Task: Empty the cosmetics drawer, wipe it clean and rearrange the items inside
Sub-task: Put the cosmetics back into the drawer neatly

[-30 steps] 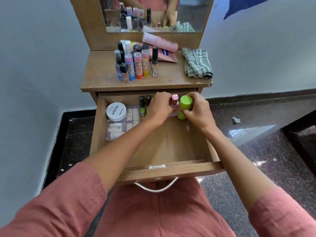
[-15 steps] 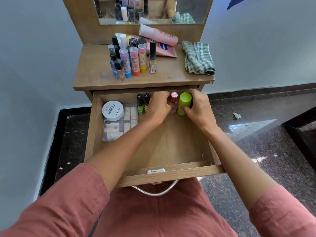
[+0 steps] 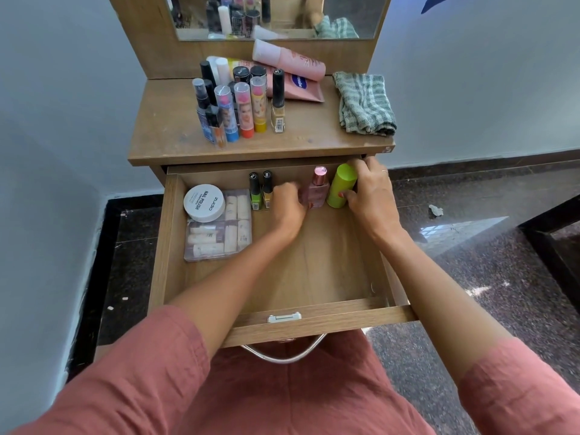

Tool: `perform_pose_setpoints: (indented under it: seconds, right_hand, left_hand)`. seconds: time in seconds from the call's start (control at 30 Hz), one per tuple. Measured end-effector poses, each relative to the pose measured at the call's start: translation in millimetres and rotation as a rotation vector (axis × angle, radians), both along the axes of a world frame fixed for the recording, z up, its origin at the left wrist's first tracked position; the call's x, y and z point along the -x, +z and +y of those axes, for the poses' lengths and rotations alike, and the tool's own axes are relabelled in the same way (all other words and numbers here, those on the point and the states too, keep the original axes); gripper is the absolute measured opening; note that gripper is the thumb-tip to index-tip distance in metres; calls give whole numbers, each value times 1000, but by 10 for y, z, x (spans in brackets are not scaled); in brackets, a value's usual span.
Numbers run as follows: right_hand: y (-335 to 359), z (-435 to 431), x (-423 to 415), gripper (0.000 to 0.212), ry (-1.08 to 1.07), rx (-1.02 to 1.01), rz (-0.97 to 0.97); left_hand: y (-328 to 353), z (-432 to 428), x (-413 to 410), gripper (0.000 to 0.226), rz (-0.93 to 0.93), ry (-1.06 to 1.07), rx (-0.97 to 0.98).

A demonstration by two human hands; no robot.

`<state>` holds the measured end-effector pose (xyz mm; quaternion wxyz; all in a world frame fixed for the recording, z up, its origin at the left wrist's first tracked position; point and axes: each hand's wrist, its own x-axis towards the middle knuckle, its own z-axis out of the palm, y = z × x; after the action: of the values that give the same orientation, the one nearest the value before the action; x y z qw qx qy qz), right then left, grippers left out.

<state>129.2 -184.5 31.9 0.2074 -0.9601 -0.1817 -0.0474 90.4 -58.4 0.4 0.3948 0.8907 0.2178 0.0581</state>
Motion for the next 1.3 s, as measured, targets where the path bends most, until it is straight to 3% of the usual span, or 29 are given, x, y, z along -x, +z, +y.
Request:
perform_pose_setpoints:
  seconds: [0.4, 0.83, 1.3]
  right_hand:
    - [-20, 35, 27, 43, -25, 24, -81]
    - [-13, 49, 41, 47, -43, 97, -92]
    - [37, 76, 111, 52, -46, 110, -111]
  left_hand:
    - [-86, -108, -117, 18, -64, 105, 149]
    - [-30, -174, -120, 21, -43, 192, 155]
    - [166, -143, 55, 18, -74, 123, 202]
